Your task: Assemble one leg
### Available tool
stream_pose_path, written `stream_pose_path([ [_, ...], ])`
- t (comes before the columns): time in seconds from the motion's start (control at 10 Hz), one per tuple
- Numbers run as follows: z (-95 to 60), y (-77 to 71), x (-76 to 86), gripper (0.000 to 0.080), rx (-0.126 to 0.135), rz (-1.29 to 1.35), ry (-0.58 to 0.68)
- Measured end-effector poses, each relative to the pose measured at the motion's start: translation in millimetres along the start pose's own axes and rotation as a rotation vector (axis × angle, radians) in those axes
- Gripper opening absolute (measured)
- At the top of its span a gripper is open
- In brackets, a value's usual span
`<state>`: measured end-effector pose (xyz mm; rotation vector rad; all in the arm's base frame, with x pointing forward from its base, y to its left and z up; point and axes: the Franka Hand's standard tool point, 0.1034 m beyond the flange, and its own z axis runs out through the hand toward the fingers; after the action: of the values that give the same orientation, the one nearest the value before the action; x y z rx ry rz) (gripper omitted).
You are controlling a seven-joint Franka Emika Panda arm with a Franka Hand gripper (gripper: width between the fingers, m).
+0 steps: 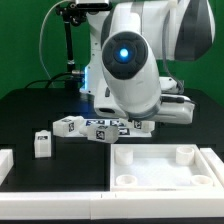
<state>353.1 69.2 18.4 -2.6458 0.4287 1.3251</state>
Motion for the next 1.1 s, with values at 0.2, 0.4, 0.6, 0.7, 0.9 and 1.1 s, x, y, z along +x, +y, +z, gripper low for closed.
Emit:
stream_pose_path([
  [0.2, 23.5, 5.8, -10.3, 0.0649, -0.011, 0.010, -0.047],
  [0.4, 21.1, 6.4, -9.1, 0.0649, -0.007, 0.011, -0.044],
  [0.6, 21.0, 6.7, -9.0, 0.0649, -0.007, 0.012, -0.044],
  [0.7, 20.9, 6.9, -9.0, 0.0649, -0.006, 0.012, -0.044],
  [0.9, 23.4, 6.4, -9.9, 0.0649, -0.004, 0.018, -0.047],
  [1.1, 39.5, 4.2, -17.4, 0.0649, -0.006, 0.027, -0.074],
])
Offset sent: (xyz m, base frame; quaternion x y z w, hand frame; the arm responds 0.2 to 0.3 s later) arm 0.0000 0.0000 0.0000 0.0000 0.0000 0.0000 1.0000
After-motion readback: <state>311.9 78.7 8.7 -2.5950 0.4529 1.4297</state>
